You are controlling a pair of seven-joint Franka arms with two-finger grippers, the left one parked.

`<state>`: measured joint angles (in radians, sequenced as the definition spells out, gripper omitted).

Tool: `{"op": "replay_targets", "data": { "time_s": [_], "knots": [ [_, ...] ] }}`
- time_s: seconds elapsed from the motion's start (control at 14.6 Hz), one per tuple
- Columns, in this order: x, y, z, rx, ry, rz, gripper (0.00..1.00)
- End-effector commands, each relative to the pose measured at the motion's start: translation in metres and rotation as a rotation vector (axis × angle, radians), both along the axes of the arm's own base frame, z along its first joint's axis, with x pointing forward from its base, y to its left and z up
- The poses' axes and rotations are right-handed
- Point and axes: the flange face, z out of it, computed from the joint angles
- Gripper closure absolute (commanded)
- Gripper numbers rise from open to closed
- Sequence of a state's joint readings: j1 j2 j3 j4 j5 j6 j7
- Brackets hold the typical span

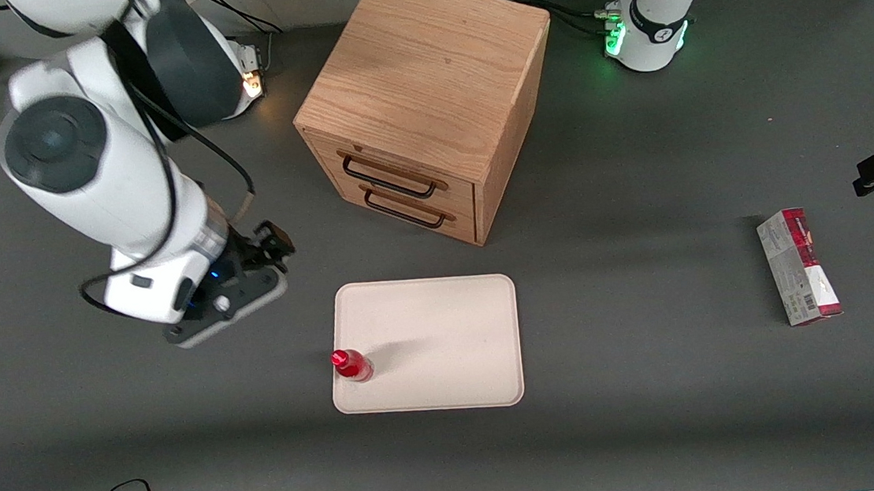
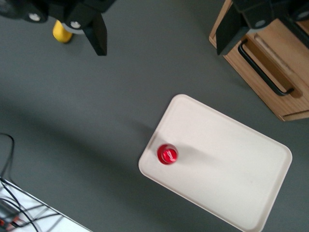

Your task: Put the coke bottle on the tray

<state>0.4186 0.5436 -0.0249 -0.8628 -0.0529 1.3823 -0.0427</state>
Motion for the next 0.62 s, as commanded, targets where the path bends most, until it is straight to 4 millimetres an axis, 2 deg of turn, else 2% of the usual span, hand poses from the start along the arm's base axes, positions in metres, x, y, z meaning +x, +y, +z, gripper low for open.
{"op": "replay_targets", "data": {
  "time_s": [0.0, 0.27, 0.34, 0.55],
  "knots": [
    [-0.021, -0.057, 0.018, -0.016, 0.03, -0.091, 0.0],
    [-0.047, -0.146, 0.03, 0.056, 0.036, -0.217, 0.0],
    [-0.054, -0.169, 0.027, 0.065, 0.031, -0.253, 0.0],
    [-0.08, -0.219, 0.023, 0.102, 0.023, -0.33, 0.0]
  ]
}}
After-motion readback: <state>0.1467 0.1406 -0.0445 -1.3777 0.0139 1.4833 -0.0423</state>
